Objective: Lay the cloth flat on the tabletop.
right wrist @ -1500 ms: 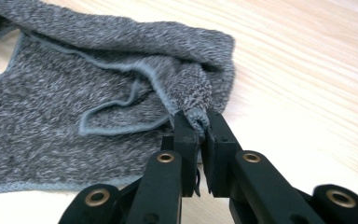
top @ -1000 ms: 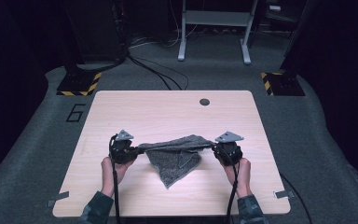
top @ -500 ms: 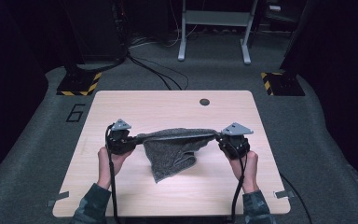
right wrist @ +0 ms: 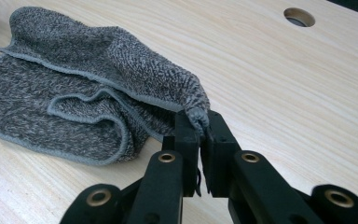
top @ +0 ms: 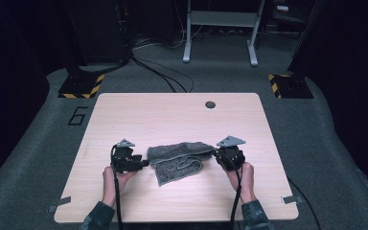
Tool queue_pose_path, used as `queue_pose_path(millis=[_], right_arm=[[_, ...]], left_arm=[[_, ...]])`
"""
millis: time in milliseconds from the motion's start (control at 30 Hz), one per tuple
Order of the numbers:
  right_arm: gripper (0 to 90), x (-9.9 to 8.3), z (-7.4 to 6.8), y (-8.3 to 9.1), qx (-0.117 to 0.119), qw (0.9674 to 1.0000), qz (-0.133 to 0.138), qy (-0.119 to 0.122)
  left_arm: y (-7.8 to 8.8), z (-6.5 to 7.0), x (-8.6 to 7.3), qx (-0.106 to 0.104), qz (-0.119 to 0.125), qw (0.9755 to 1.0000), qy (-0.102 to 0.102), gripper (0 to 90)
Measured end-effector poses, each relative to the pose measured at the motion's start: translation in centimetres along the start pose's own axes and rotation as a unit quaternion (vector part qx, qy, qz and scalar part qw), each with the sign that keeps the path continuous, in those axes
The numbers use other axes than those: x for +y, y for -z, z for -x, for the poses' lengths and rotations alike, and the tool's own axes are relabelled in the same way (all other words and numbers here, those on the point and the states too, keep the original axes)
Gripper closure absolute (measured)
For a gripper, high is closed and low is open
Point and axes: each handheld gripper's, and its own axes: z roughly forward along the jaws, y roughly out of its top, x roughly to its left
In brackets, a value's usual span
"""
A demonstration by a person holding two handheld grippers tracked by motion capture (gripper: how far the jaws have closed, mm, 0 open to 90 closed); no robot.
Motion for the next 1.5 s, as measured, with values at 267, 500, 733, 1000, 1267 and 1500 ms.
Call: queue_pose_path(millis=[267,500,733,1000,1267,1500], right_arm=[[85.3,-0.3,-0.2,-0.4,0.004,0.9999,-0.009,-0.004],[85.4,-0.7,0.0,-0.7,0.007,0.9998,-0.014,-0.008],[85.4,-0.9,0.2,-0.7,0.007,0.9998,-0.015,-0.009],[85.3,-0.9,0.4,-0.3,0.006,0.9998,-0.009,-0.017],[84.8,-1.1,1.2,0.5,0.011,0.9997,-0.001,-0.021],[85.2,-1.2,1.3,1.1,0.016,0.9998,0.001,-0.015]], left_arm=[[-2.1,1.7,0.4,0.028,-0.031,0.9971,-0.064,48.6],[-3.2,1.2,0.6,0.038,-0.046,0.9956,-0.072,63.6],[-3.2,0.9,0.6,0.041,-0.031,0.9959,-0.075,86.6],[-1.8,1.4,1.1,0.055,-0.01,0.9946,-0.088,88.4],[0.7,1.2,1.9,0.056,0.034,0.9945,-0.082,89.0],[2.1,1.5,1.9,0.052,0.055,0.9937,-0.082,89.1]])
